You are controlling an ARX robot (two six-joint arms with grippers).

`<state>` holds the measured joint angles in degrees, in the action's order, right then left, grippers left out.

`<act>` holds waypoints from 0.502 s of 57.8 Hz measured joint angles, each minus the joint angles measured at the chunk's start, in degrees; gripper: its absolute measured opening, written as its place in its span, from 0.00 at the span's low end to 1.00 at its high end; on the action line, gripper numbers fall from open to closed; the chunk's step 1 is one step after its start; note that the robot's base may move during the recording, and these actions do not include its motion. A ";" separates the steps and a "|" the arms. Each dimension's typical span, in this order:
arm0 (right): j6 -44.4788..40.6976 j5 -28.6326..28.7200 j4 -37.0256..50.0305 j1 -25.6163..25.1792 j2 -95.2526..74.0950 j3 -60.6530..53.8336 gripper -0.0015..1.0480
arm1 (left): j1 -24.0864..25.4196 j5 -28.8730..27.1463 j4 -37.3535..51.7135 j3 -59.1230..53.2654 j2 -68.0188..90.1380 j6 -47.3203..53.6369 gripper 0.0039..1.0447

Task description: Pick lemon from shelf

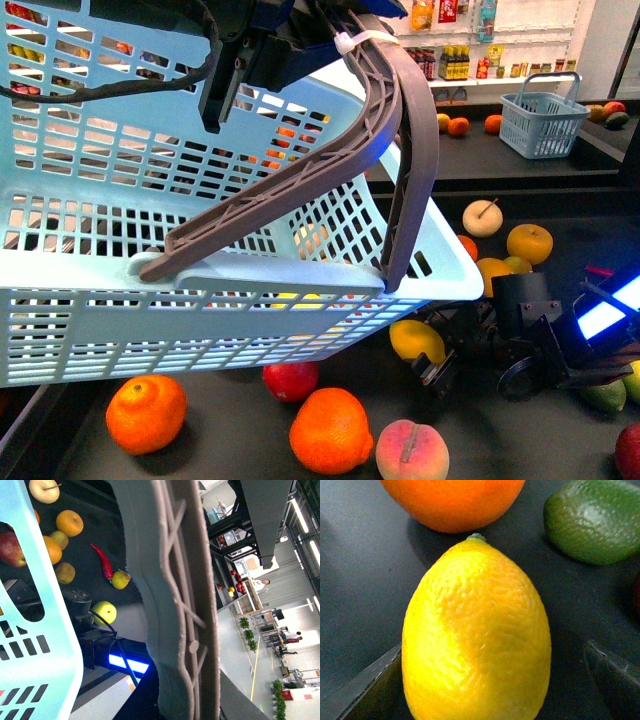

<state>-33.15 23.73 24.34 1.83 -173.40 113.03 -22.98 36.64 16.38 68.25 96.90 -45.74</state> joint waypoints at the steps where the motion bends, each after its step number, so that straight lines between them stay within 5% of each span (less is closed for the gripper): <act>1: 0.39 -0.07 -0.28 0.09 -0.39 0.63 0.98 | 0.00 0.00 0.00 0.00 0.00 0.00 0.08; 26: 6.36 -3.78 -2.14 1.57 -2.54 5.70 0.98 | 0.00 0.02 0.00 0.00 0.00 0.00 0.08; 29: 6.95 -4.57 -2.23 1.84 -2.56 5.99 0.91 | 0.00 0.02 0.00 0.00 0.00 0.00 0.08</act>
<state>-26.20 19.16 22.11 3.66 -175.96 119.02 -22.98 36.67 16.38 68.25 96.90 -45.74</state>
